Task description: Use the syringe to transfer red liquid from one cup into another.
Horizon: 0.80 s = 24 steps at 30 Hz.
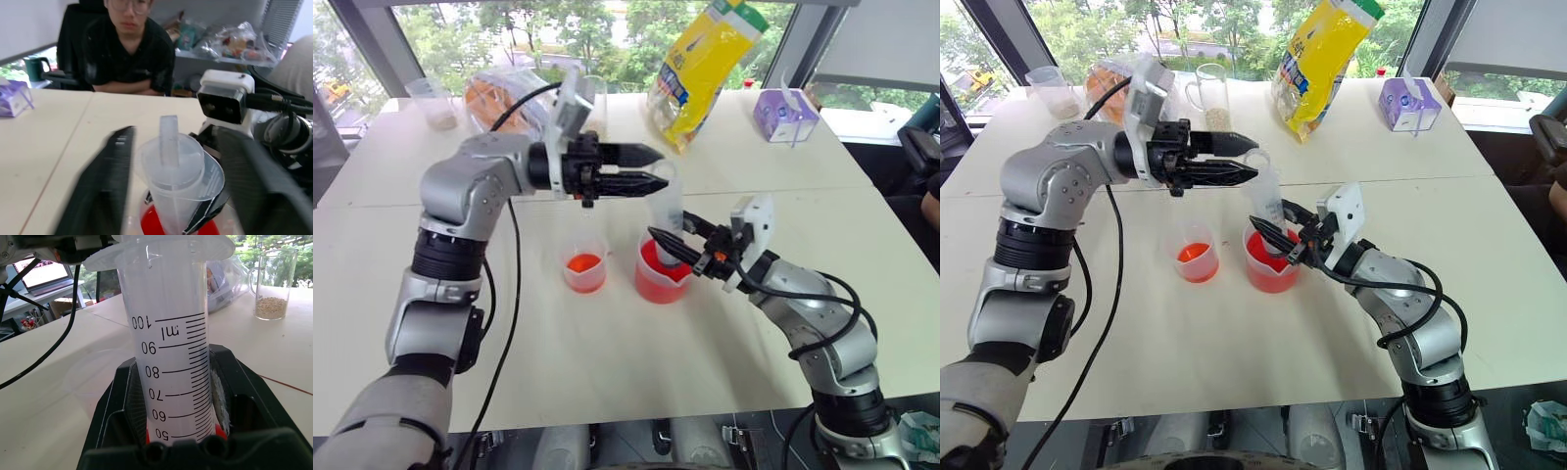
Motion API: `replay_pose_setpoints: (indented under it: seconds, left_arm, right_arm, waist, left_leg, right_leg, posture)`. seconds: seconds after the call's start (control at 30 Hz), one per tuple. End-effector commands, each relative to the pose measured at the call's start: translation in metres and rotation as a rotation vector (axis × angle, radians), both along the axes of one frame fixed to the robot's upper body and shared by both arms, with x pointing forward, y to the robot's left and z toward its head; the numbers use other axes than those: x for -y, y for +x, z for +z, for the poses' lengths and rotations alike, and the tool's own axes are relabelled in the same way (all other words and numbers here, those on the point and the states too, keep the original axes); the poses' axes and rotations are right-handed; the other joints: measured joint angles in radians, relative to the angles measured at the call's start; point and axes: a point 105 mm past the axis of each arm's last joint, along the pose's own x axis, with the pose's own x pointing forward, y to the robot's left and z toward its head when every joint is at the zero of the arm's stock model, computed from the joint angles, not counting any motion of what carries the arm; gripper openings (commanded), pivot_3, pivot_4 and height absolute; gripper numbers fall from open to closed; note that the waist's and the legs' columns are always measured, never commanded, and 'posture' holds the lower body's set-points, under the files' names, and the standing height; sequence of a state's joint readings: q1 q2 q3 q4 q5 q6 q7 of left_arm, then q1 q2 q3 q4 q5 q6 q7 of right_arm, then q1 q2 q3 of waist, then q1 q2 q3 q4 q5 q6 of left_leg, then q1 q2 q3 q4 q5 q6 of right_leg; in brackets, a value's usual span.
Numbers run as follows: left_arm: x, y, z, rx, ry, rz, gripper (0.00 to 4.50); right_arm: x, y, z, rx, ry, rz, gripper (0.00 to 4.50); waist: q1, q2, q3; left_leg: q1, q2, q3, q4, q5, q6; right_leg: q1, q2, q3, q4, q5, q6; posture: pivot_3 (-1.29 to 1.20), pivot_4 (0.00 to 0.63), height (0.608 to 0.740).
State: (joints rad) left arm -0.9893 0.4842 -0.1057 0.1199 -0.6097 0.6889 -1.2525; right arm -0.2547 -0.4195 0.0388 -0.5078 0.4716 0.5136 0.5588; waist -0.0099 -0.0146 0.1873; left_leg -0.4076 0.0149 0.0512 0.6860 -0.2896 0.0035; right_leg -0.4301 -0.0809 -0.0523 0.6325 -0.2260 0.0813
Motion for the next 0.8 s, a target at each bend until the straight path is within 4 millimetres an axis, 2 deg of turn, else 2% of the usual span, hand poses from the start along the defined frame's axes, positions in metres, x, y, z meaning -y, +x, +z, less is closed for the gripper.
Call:
replay_pose_setpoints:
  seconds: [0.03, 0.07, 0.3, 0.43, 0.57, 0.8]
  left_arm:
    - [0.001, -0.005, 0.004, 0.038, 0.009, -0.025, 0.45]
    - [0.001, -0.005, 0.004, 0.038, 0.009, -0.026, 0.05]
    - [0.002, -0.004, 0.015, 0.063, -0.023, -0.023, 0.05]
    - [0.002, -0.003, 0.024, 0.076, -0.045, -0.019, 0.05]
    - [0.000, -0.003, 0.041, 0.113, -0.084, -0.005, 0.05]
    - [-0.003, 0.001, 0.057, 0.146, -0.121, 0.020, 0.05]
  right_arm:
    - [-0.004, -0.008, 0.019, 0.094, -0.001, 0.026, 1.42]
    - [-0.004, -0.008, 0.020, 0.097, -0.001, 0.026, 1.42]
    - [-0.004, -0.009, 0.018, 0.086, -0.003, 0.032, 1.42]
    - [-0.005, -0.010, 0.011, 0.048, -0.002, 0.047, 1.42]
    - [-0.006, -0.012, -0.001, -0.032, 0.009, 0.084, 1.42]
    - [-0.007, -0.015, -0.009, -0.103, 0.022, 0.117, 1.42]
  waist:
    - [0.000, 0.000, 0.000]
    - [0.000, 0.000, 0.000]
    - [0.000, 0.000, 0.000]
    - [0.000, 0.000, 0.000]
    - [0.001, 0.000, 0.000]
    - [0.000, 0.000, 0.000]
  left_leg:
    - [0.000, 0.000, 0.000, 0.000, 0.000, 0.000]
    - [0.000, 0.000, 0.000, 0.000, 0.000, 0.000]
    - [0.000, 0.000, 0.000, 0.000, 0.000, 0.000]
    - [0.000, 0.000, 0.000, 0.000, 0.000, 0.000]
    - [0.000, 0.000, 0.000, 0.000, 0.000, 0.000]
    - [0.000, 0.000, 0.000, 0.000, 0.000, 0.000]
  right_leg:
    - [0.000, 0.000, 0.000, 0.000, 0.000, 0.000]
    - [0.000, 0.000, 0.000, 0.000, 0.000, 0.000]
    - [0.000, 0.000, 0.000, 0.000, 0.000, 0.000]
    - [0.000, 0.000, 0.000, 0.000, 0.000, 0.000]
    - [0.000, 0.000, 0.000, 0.000, 0.000, 0.000]
    - [0.000, 0.000, 0.000, 0.000, 0.000, 0.000]
  posture:
    - [0.00, 0.150, 0.740]
    - [0.00, 0.150, 0.740]
    - [0.00, 0.150, 0.740]
    - [0.00, 0.150, 0.740]
    - [0.00, 0.150, 0.740]
    - [0.00, 0.150, 0.740]
